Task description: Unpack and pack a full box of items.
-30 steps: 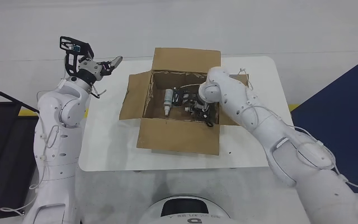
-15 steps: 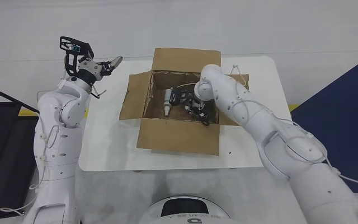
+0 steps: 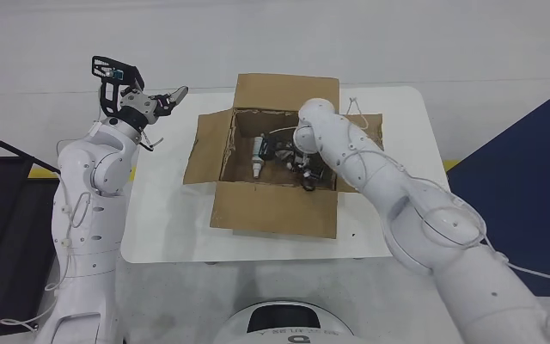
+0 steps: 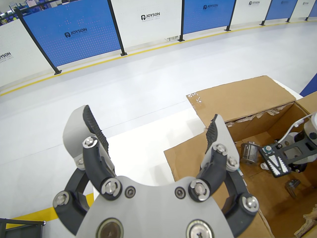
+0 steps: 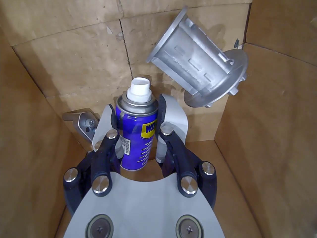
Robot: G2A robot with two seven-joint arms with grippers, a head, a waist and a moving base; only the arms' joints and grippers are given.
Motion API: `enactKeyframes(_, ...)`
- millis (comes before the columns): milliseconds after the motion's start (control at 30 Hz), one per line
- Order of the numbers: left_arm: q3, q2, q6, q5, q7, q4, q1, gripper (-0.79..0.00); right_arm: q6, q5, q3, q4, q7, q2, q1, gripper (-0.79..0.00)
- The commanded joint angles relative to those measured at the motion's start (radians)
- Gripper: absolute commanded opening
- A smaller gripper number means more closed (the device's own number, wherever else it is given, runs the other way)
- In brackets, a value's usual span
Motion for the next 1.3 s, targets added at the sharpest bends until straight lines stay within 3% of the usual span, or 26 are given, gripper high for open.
enactKeyframes(0,0.0,0.0,0.0,0.0,0.0,0.0,0.0,0.0,-0.017,0.002,0.004,0.009,-0.029,-0.005,0.008,-0.785)
enactKeyframes(167,0.0,0.0,0.0,0.0,0.0,0.0,0.0,0.0,-0.054,-0.013,0.037,0.02,-0.177,0.013,0.031,-0.785)
enactKeyframes(333,0.0,0.0,0.0,0.0,0.0,0.0,0.0,0.0,-0.113,-0.055,0.094,-0.014,-0.374,0.073,0.029,-0.785)
enactKeyframes(633,0.0,0.0,0.0,0.0,0.0,0.0,0.0,0.0,-0.148,-0.183,0.271,-0.262,-0.704,0.241,-0.091,-0.785)
enactKeyframes(867,0.0,0.0,0.0,0.0,0.0,0.0,0.0,0.0,-0.271,-0.277,0.558,-0.595,-0.93,0.404,-0.332,-0.785)
enactKeyframes(1033,0.0,0.0,0.0,0.0,0.0,0.0,0.0,0.0,-0.299,-0.344,0.742,-0.805,-0.963,0.477,-0.518,-0.785)
enactKeyframes(1133,0.0,0.0,0.0,0.0,0.0,0.0,0.0,0.0,-0.295,-0.333,0.791,-0.868,-0.938,0.493,-0.579,-0.785)
enactKeyframes(1200,0.0,0.0,0.0,0.0,0.0,0.0,0.0,0.0,-0.277,-0.348,0.784,-0.89,-0.863,0.496,-0.586,-0.785)
enactKeyframes(1267,0.0,0.0,0.0,0.0,0.0,0.0,0.0,0.0,-0.277,-0.348,0.784,-0.89,-0.863,0.496,-0.586,-0.785)
